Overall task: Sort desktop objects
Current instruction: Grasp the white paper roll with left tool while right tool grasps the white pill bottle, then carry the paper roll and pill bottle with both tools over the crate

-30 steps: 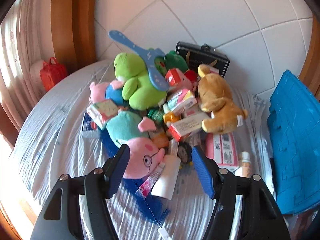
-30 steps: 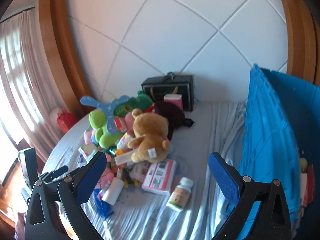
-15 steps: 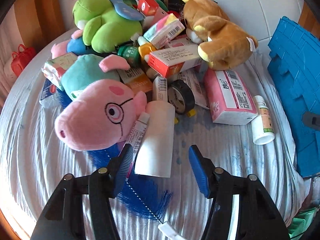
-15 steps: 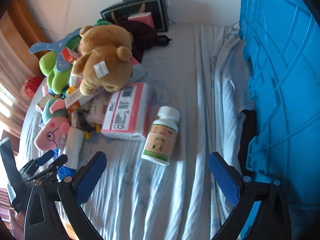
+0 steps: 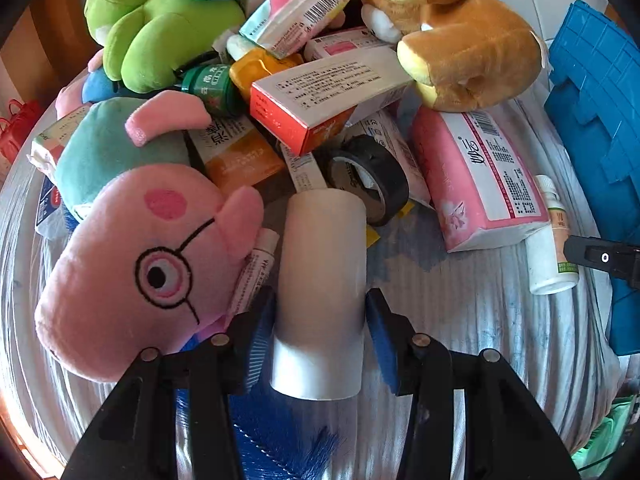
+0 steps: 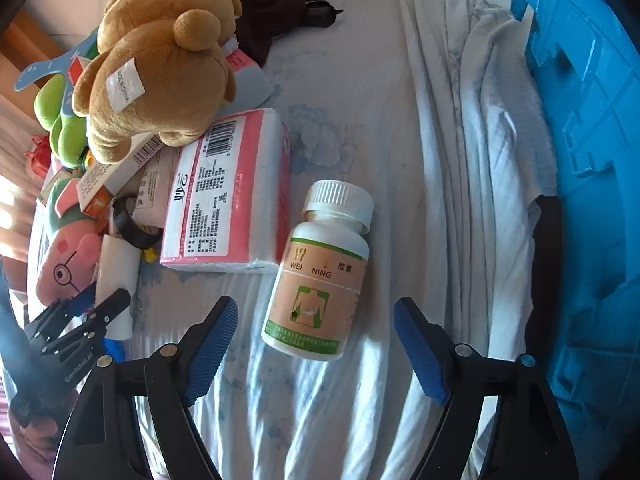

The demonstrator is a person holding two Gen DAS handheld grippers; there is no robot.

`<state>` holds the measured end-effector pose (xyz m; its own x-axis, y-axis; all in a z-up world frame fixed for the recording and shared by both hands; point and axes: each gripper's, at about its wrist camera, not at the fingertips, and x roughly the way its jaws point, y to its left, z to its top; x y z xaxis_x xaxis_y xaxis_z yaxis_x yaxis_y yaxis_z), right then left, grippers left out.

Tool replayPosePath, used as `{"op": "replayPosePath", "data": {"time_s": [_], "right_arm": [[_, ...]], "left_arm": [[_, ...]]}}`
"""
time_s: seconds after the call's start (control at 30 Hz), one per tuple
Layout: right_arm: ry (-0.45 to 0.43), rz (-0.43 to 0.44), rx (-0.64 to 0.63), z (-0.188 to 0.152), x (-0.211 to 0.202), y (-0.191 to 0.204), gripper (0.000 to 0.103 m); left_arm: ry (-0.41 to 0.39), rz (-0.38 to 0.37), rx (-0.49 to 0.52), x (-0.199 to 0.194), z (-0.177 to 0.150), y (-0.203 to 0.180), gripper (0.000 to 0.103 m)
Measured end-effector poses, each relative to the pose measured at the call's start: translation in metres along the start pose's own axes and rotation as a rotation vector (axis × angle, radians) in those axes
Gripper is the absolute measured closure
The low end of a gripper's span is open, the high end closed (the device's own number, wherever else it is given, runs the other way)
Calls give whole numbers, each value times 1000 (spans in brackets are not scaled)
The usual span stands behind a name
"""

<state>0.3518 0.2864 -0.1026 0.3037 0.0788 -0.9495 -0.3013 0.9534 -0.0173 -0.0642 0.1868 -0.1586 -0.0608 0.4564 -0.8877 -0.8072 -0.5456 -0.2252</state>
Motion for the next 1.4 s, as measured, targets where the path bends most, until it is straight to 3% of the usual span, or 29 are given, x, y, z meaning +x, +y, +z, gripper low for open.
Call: {"op": "replayPosePath", "data": {"time_s": [0.1,0.17,0.2,0.33,0.43,0.6,0.77,0.87,1.03,1.27,1.3,1.4], "right_arm": [[27,-2,0,4,15,0,24],[53,-11,-6,4,24,1,47],[63,-15,-11,3,26,2,48],[91,-54,-69,-8,23,11,48],[135,-27,-95,-23,20,14,48],[141,-7,-75,-36,14,9,46],[126,-17,-59,-33,15,9,41],[144,-37,-59,-33,24,10,45],[118,-38,-87,-42,15,18,50],[-17,-13,-142,-42,-39,36,51],[-35,-17,-151,-41,-46,39,51],[-80,-10,-162,-32,-65,27,51]], "left_arm": [[10,-19,12,0,-2,-5,58],[26,-48,10,-4,-5,-6,58],[37,-67,7,-7,-8,-7,58],[96,-118,52,-16,-24,-15,58],[145,-124,83,-18,-32,-22,58],[145,-53,111,-14,-30,-31,58],[154,-66,85,-2,-33,-29,58],[153,-87,80,-7,-39,-30,58],[92,-112,115,-34,-55,-38,58],[-21,-105,146,-78,-64,-43,58],[-31,-107,146,-82,-54,-43,58],[-61,-116,147,-96,-58,-47,58]]}}
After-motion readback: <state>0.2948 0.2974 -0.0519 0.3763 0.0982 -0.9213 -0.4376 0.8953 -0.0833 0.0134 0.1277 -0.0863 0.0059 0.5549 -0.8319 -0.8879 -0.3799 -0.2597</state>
